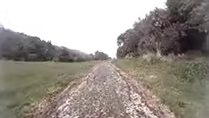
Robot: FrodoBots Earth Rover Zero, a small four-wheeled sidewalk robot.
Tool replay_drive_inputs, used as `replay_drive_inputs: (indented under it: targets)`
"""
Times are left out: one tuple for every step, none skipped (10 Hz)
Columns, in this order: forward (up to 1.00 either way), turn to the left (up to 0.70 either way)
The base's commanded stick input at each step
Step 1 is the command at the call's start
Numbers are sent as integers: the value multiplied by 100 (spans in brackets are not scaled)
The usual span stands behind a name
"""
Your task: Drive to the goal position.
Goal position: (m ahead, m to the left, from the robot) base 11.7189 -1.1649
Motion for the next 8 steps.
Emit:
replay_drive_inputs:
  targets:
    - [56,0]
    - [56,0]
    - [56,0]
    - [56,0]
    - [56,0]
    - [56,0]
    - [56,0]
    - [56,0]
